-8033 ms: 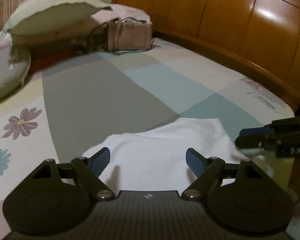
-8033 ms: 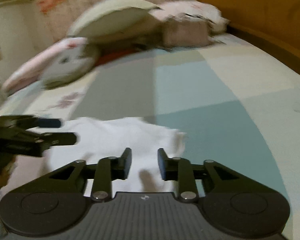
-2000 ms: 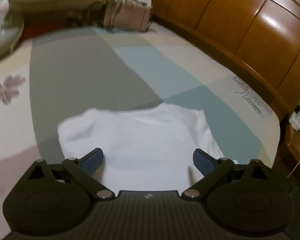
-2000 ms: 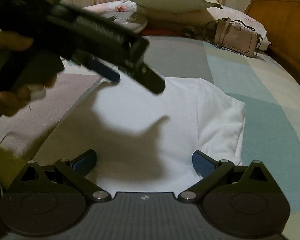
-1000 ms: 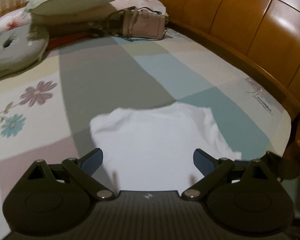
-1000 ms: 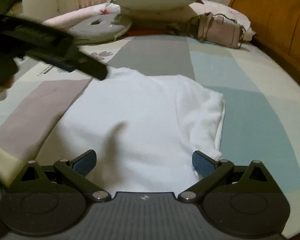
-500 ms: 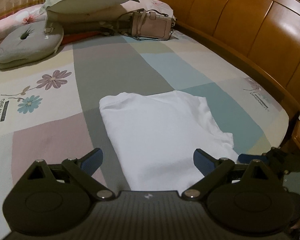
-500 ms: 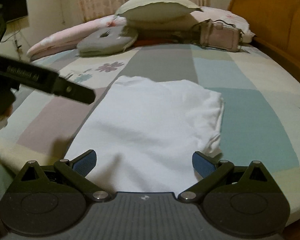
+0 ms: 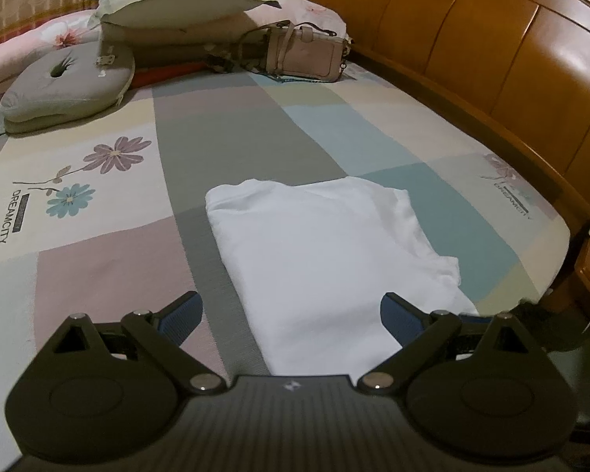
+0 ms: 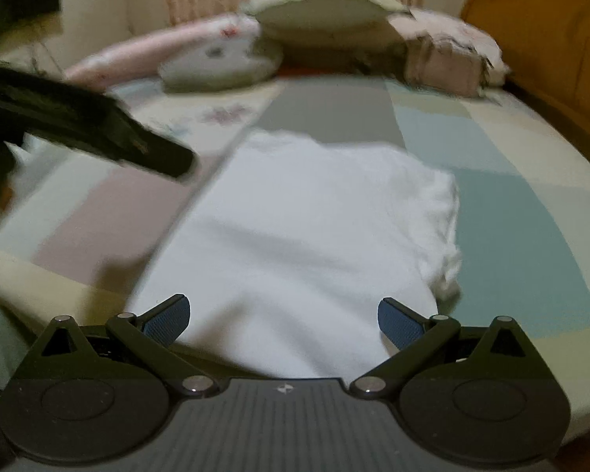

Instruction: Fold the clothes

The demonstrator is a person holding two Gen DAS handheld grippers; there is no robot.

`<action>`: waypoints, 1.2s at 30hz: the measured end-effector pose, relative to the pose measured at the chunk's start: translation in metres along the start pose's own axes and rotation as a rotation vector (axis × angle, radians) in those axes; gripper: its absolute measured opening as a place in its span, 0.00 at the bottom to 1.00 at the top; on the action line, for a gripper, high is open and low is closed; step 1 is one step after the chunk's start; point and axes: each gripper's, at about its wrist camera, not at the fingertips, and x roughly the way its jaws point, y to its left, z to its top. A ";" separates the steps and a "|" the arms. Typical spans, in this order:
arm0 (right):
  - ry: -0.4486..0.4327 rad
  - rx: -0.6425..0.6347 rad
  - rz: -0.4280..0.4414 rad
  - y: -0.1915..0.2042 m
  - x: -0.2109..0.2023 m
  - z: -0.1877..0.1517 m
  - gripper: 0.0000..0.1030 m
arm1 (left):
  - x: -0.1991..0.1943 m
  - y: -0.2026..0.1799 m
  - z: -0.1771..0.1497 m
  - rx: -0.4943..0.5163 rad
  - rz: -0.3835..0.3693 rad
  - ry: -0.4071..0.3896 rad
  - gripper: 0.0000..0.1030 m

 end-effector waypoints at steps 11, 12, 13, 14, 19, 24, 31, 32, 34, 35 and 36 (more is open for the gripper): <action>-0.045 -0.098 0.202 0.033 -0.004 0.013 1.00 | -0.011 0.011 0.000 -0.016 0.026 -0.027 0.94; -0.036 -0.102 0.241 0.038 -0.002 0.014 1.00 | -0.013 0.012 0.000 -0.016 0.028 -0.030 0.94; -0.023 -0.104 0.283 0.043 0.001 0.014 1.00 | -0.015 0.013 -0.001 -0.016 0.034 -0.033 0.94; -0.008 -0.099 0.319 0.047 0.004 0.014 1.00 | -0.016 0.014 -0.001 -0.018 0.041 -0.033 0.94; 0.091 -0.067 0.427 0.050 0.017 0.008 1.00 | -0.017 0.023 -0.003 -0.038 0.057 -0.028 0.94; -0.022 -0.058 0.299 0.024 -0.003 0.024 1.00 | -0.015 0.025 -0.003 -0.046 0.052 -0.026 0.94; -0.050 0.010 0.055 -0.035 0.026 0.038 1.00 | -0.007 0.019 -0.006 -0.039 0.032 -0.003 0.94; -0.036 0.024 0.037 -0.042 0.029 0.032 1.00 | -0.008 0.019 -0.007 -0.037 0.034 0.000 0.94; -0.065 0.029 0.042 -0.044 0.021 0.025 1.00 | -0.007 0.020 -0.008 -0.030 0.037 0.006 0.94; -0.067 0.031 0.044 -0.043 0.019 0.024 1.00 | -0.007 0.021 -0.007 -0.032 0.041 0.008 0.94; -0.061 0.034 0.044 -0.042 0.017 0.022 1.00 | -0.006 0.021 -0.007 -0.039 0.046 0.010 0.94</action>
